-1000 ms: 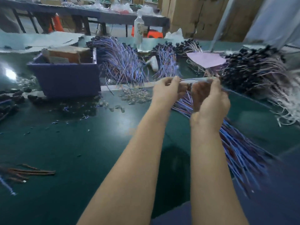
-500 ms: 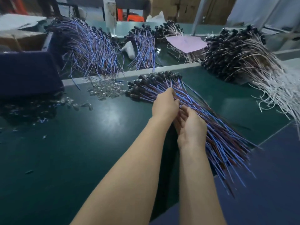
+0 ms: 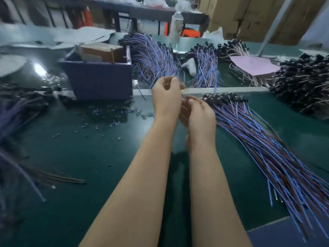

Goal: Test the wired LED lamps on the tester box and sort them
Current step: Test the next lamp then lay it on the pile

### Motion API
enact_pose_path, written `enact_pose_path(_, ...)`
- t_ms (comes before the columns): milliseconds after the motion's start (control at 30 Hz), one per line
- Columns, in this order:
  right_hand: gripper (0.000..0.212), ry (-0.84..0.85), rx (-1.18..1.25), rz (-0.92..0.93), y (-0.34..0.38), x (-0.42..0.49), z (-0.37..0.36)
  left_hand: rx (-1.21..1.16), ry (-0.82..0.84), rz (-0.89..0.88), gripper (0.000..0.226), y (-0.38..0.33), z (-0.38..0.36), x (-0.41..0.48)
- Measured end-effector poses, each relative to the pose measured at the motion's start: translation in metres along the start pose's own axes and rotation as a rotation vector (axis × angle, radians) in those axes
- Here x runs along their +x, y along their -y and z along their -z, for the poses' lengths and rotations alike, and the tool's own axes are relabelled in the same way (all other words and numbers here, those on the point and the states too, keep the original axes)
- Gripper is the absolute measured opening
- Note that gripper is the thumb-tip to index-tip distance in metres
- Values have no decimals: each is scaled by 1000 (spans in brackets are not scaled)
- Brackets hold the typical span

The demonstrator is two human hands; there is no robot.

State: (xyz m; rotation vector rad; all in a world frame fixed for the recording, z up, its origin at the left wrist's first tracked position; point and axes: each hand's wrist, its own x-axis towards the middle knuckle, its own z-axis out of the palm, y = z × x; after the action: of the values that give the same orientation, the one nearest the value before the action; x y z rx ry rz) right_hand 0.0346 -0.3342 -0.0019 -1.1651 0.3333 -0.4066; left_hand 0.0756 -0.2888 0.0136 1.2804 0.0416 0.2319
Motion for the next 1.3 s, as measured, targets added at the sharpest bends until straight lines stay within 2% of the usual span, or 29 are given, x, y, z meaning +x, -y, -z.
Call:
enact_pose_path(300, 21, 539, -607, 80, -82, -68, -145, -305, -594, -10, 20, -59, 185, 16)
enact_pose_path(433, 34, 716, -894, 275, -114, -90, -193, -344, -754, 13, 16, -67, 240, 19)
enact_pose_path(533, 29, 843, -1088, 412, -130, -96, -219, -355, -831, -9, 14, -69, 263, 25)
enact_pose_path(600, 23, 909, -1189, 433, -134, -100, -229, -354, -858, -17, 14, -71, 269, 30)
enact_pose_path(700, 35, 958, -1381, 520, -139, -96, -230, -350, -862, -17, 15, -69, 271, 36)
enact_pose_path(833, 39, 973, -1387, 502, -140, -92, -226, -348, -838, -10, 16, -67, 265, 42)
enact_pose_path(900, 39, 971, -1329, 456, -141, -92, -227, -349, -828, -18, 16, -67, 261, 43)
enact_pose_path(1000, 39, 953, -1042, 229, -137, -93, -225, -360, -821, -35, 16, -68, 258, 43)
enact_pose_path(1033, 39, 965, -1014, 202, -136, -91, -223, -373, -818, -38, 16, -68, 258, 44)
enact_pose_path(1133, 42, 1056, -1303, 412, -132, -86, -222, -390, -818, -48, 15, -69, 257, 44)
enact_pose_path(1200, 38, 1038, -1449, 564, -130, -83, -220, -383, -814, -48, 16, -68, 256, 44)
enact_pose_path(1300, 38, 997, -1452, 591, -133, -83, -214, -386, -794, -46, 19, -65, 252, 42)
